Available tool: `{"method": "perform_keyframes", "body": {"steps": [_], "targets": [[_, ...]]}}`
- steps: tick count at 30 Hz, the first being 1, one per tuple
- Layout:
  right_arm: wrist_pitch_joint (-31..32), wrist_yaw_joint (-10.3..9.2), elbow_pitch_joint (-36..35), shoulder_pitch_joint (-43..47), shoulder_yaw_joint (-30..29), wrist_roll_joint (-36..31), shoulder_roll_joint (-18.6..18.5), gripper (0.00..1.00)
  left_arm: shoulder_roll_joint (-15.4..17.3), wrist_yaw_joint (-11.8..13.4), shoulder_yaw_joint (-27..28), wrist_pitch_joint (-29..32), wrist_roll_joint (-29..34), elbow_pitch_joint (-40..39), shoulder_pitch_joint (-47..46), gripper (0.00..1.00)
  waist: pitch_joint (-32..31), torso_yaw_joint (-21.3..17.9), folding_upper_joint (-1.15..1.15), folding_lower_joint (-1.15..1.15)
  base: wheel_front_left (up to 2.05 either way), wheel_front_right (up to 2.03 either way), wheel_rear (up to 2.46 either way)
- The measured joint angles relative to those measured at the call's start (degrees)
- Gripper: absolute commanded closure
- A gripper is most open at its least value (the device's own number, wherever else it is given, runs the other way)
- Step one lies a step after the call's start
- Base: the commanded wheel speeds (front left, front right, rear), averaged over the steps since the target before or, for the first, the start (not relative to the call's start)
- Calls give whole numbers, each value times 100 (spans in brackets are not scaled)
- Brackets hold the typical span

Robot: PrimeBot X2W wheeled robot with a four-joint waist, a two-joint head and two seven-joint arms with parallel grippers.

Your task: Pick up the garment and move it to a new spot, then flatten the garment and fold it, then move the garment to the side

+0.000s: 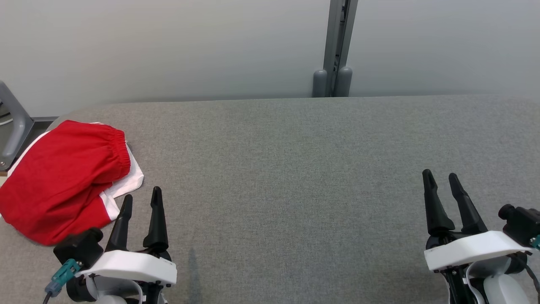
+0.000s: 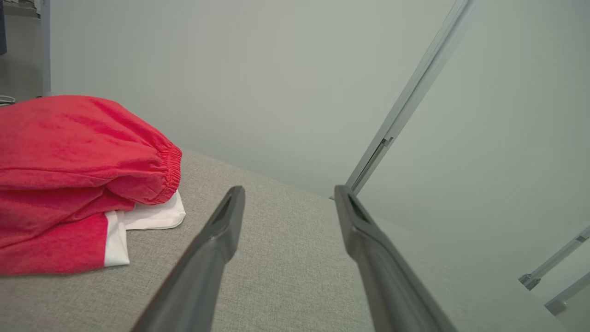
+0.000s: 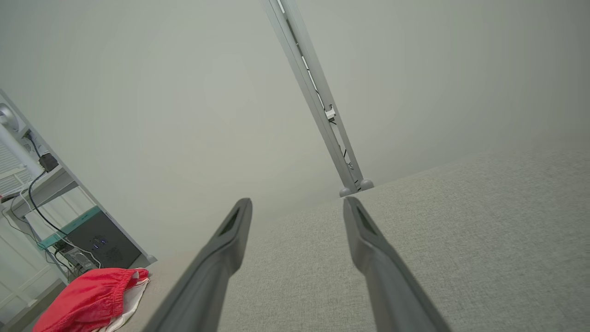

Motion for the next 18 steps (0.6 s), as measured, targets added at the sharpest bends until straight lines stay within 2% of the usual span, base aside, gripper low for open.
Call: {"method": "perform_keyframes", "body": {"steps": [18], "targets": [[-236, 1, 181, -75, 26, -1020, 54, 0, 11, 116, -136, -245, 835, 3, -2, 0, -3, 9, 0, 0, 0, 0, 0]]}}
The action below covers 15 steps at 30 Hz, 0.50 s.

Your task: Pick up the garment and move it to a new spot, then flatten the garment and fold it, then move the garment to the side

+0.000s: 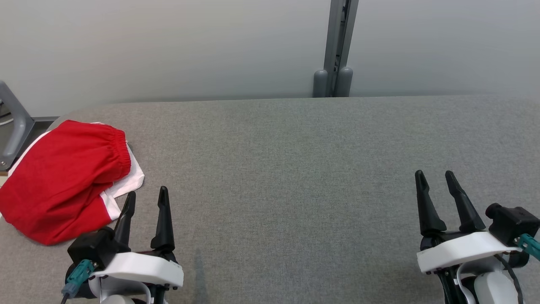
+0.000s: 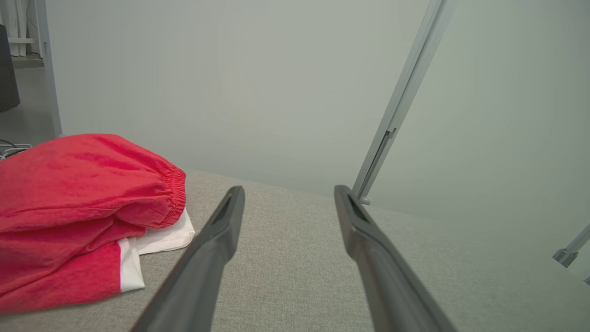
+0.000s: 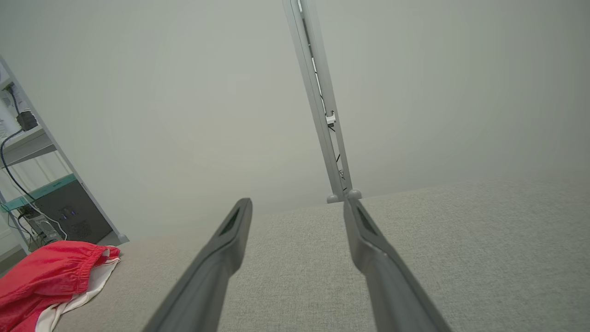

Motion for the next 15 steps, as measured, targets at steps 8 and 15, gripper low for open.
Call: {"method": "perform_keyframes", "body": {"steps": [8, 15], "targets": [[-100, 0, 36, -36, 14, -400, 8, 0, 3, 51, -56, -90, 337, 3, -3, 0, 1, 9, 0, 0, 0, 0, 0], [-187, 0, 49, -43, 55, -697, 11, 0, 7, 97, -90, -176, 634, -2, -4, 0, 1, 5, 0, 0, 0, 0, 0]]}}
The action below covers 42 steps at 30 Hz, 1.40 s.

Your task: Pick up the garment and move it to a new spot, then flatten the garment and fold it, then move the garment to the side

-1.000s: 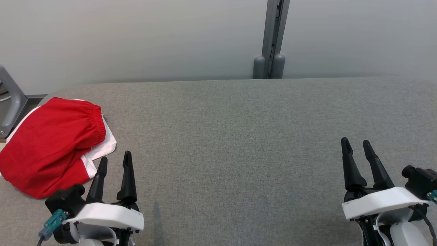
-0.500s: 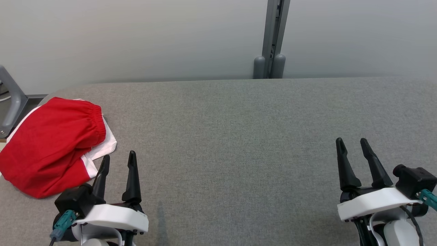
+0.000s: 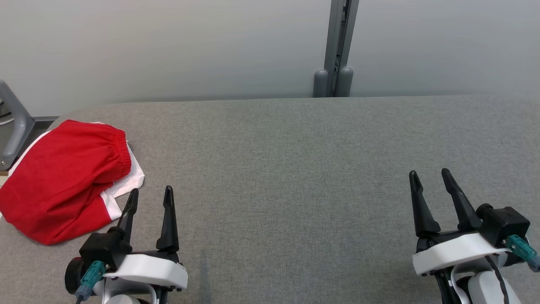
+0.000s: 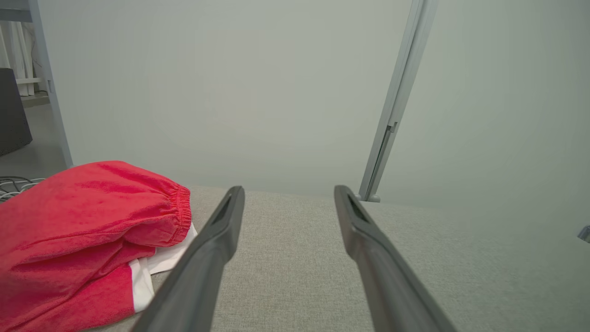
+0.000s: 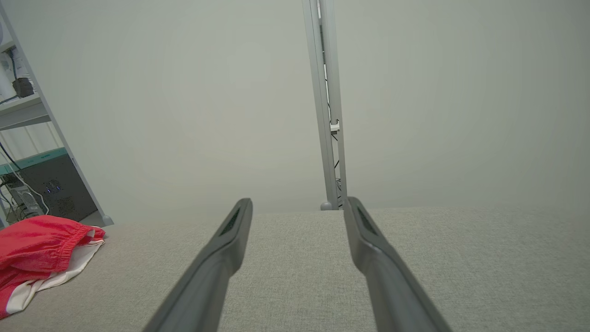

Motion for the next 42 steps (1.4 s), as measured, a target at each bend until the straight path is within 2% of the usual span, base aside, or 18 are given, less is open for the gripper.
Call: {"method": "perform_keyframes", "body": {"steps": [20, 42], "targets": [[-185, 1, 25, -51, 66, -684, 0, 0, 8, 80, -96, -194, 693, -34, -4, 0, 6, 13, 0, 0, 0, 0, 0], [-187, 1, 103, -57, 169, -536, -1, 0, 9, 105, -107, -194, 549, 30, -26, 0, 2, 118, 0, 0, 0, 0, 0]]}}
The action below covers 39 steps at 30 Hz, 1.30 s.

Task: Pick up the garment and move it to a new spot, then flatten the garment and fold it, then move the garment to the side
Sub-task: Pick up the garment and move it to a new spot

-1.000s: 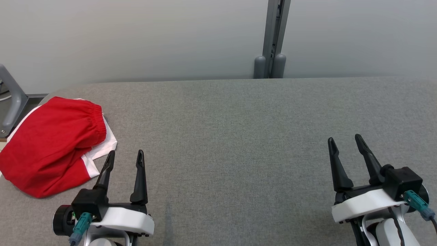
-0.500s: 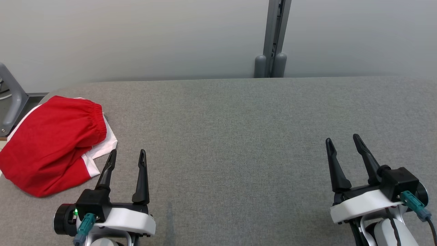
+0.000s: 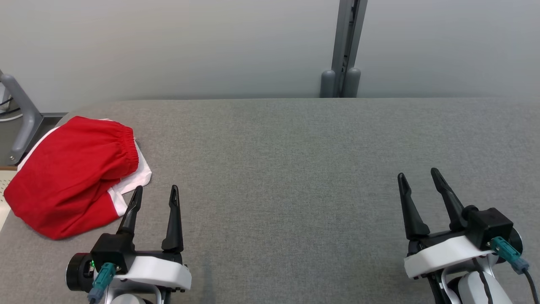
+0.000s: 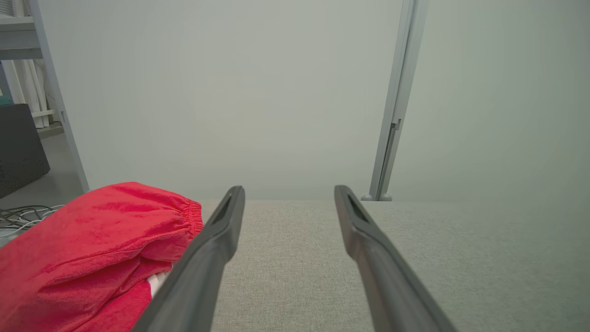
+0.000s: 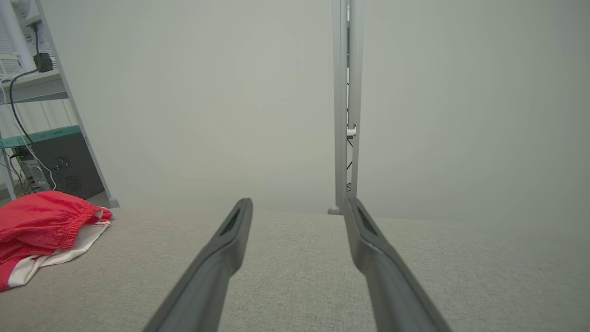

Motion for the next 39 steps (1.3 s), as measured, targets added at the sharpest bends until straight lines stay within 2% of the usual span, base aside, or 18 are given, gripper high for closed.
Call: {"method": "perform_keyframes", "body": {"steps": [10, 16, 29, 39], "targets": [[-4, 1, 84, 43, 247, 166, 4, 0, 0, 55, 78, -1, -167, 13, 0, 0, -31, 440, 0, 0, 0, 0, 0], [-4, 1, 92, 63, 293, 270, 3, 0, 1, 109, 160, -1, -232, 96, 23, 0, -48, 869, 0, 0, 0, 0, 0], [-4, 1, 94, 96, 457, 413, 7, 0, 3, 64, 316, -2, -289, 291, 41, 0, -94, 1824, 0, 0, 0, 0, 0], [-4, 1, 90, 131, 533, 500, 5, 0, 3, -37, 408, -3, -307, 452, 101, 0, -166, 2079, 0, 0, 0, 0, 0]]}}
